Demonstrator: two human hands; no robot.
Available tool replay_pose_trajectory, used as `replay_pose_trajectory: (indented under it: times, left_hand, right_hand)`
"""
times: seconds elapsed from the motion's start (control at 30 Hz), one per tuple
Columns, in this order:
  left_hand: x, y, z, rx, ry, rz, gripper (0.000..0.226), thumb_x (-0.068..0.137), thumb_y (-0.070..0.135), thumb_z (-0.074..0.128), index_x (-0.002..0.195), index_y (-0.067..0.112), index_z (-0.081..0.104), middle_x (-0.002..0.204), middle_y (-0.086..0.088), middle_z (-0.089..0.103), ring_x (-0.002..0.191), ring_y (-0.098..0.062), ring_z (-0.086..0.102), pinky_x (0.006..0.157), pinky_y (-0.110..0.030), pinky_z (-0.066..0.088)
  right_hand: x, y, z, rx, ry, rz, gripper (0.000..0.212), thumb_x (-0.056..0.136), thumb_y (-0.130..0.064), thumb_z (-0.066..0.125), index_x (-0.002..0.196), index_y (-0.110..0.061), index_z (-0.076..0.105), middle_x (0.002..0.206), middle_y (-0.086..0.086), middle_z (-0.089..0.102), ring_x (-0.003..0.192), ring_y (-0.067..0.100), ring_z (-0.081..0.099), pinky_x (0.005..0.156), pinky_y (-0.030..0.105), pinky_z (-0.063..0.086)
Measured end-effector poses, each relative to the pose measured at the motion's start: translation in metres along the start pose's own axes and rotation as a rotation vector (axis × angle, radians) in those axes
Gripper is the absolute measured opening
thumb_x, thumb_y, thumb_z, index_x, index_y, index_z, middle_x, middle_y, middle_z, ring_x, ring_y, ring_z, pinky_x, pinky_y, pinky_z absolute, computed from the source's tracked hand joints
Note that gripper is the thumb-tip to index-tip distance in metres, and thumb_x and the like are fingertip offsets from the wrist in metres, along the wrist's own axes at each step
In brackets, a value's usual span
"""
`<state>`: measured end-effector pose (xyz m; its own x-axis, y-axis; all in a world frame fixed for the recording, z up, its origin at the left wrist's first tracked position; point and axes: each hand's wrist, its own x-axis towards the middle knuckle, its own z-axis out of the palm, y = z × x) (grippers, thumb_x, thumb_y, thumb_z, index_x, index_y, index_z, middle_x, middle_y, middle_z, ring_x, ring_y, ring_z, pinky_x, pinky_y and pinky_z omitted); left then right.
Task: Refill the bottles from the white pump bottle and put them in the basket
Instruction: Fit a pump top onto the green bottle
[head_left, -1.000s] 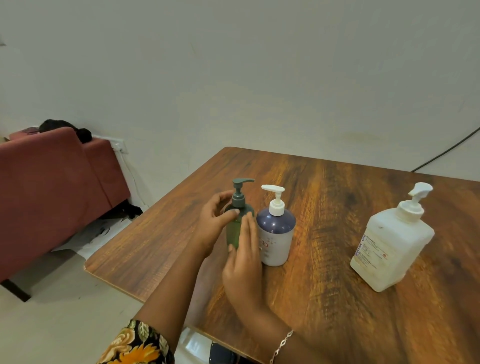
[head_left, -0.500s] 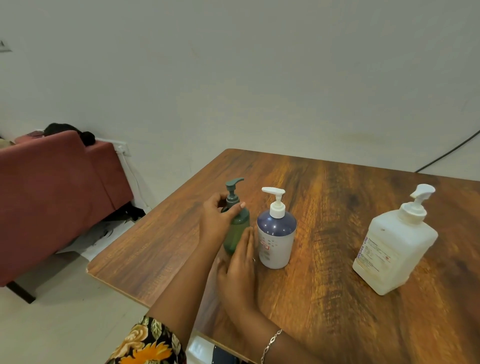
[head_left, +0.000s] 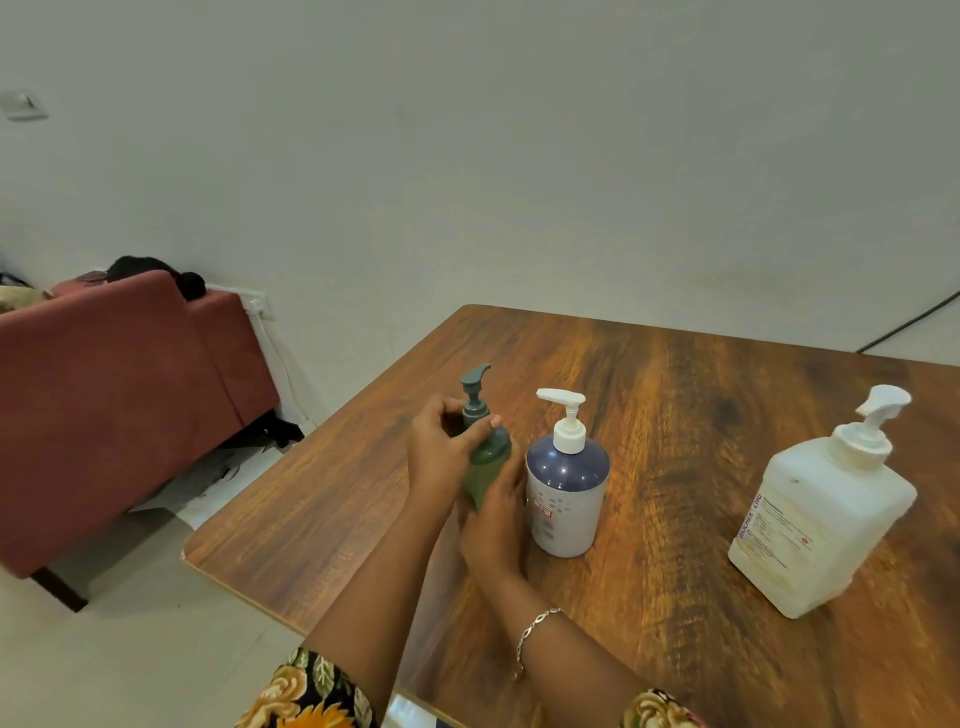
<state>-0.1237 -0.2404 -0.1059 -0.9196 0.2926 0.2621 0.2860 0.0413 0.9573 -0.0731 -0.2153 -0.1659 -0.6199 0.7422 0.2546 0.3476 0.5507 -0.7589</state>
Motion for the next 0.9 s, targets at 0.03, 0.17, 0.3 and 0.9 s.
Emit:
replay_pose_trajectory:
  times: [0.03,0.17,0.3,0.9]
  left_hand:
    - [0.001,0.0,0.001,-0.009,0.021,0.006,0.02,0.077,0.014,0.074,0.085,0.017,0.056,0.09,0.0,0.065,0.088,-0.016,0.062,0.078,-0.03,0.053]
    - [0.0,0.0,0.006,-0.041,0.07,0.025,0.024,0.075,0.012,0.076,0.082,0.018,0.053,0.085,0.0,0.063,0.083,-0.015,0.062,0.074,-0.029,0.053]
    - [-0.002,-0.001,0.007,-0.062,0.06,0.058,0.021,0.076,0.012,0.074,0.083,0.017,0.055,0.087,-0.003,0.064,0.083,-0.016,0.063,0.074,-0.028,0.053]
    - [0.002,0.0,0.0,-0.103,-0.047,-0.029,0.02,0.075,0.01,0.075,0.085,0.016,0.059,0.084,0.001,0.065,0.079,-0.008,0.061,0.069,-0.02,0.051]
  right_hand:
    - [0.001,0.0,0.0,-0.027,0.012,-0.008,0.083,0.088,-0.03,0.06,0.15,-0.006,0.011,0.156,0.011,0.017,0.144,0.023,0.017,0.115,0.037,0.025]
    - [-0.001,0.0,-0.002,0.032,-0.018,-0.089,0.063,0.098,-0.016,0.04,0.151,-0.015,0.006,0.155,0.011,0.015,0.143,0.027,0.014,0.117,0.044,0.016]
    - [0.005,0.008,0.0,-0.047,-0.006,-0.035,0.081,0.09,-0.029,0.054,0.149,-0.011,0.0,0.155,0.011,0.017,0.143,0.024,0.019,0.115,0.038,0.024]
    - [0.006,0.006,0.002,-0.062,-0.07,-0.002,0.089,0.088,-0.033,0.058,0.15,-0.007,-0.001,0.156,0.01,0.014,0.144,0.021,0.017,0.115,0.033,0.026]
